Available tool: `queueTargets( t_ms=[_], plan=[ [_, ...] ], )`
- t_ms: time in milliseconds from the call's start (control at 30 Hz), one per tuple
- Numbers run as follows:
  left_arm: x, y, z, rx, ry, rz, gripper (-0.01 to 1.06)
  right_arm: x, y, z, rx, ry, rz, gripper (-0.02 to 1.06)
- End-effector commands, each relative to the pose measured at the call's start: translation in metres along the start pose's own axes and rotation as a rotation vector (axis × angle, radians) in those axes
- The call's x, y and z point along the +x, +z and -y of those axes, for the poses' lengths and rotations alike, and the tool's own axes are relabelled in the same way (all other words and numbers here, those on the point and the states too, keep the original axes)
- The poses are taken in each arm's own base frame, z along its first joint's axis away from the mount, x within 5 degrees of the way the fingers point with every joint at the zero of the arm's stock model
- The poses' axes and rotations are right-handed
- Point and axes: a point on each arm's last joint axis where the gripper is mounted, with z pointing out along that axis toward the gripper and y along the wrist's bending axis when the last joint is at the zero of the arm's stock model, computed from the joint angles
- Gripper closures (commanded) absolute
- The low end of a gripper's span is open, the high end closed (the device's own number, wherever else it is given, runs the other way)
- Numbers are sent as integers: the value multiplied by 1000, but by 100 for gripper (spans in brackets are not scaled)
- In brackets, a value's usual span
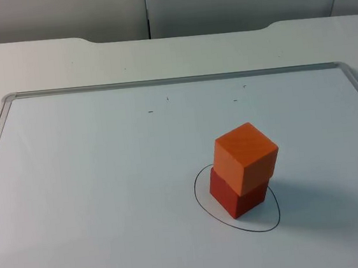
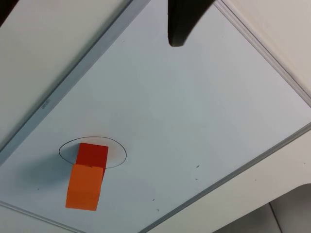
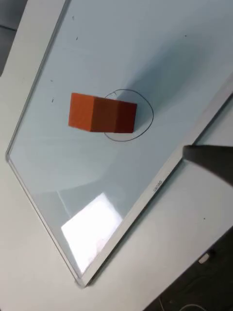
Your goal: Pick up one cube with the left hand and another cube with the right hand. First place the cube in the right hand at the target position, then stack the cube in the left hand on top.
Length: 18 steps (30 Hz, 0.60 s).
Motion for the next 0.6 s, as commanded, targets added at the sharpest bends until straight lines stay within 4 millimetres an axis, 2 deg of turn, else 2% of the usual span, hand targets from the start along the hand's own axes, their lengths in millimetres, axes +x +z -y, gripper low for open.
queueTargets(
  t_ms=[0, 467, 567],
  plan=[
    [-1, -1, 0, -4, -2, 21, 0, 2, 1, 2, 23, 15, -4, 22],
    [-1, -1, 0, -5, -1, 21, 0, 2, 1, 2, 25, 18, -3, 21],
    [-1, -1, 0, -5, -1, 21, 0, 2, 1, 2, 25, 18, -3, 8]
  ],
)
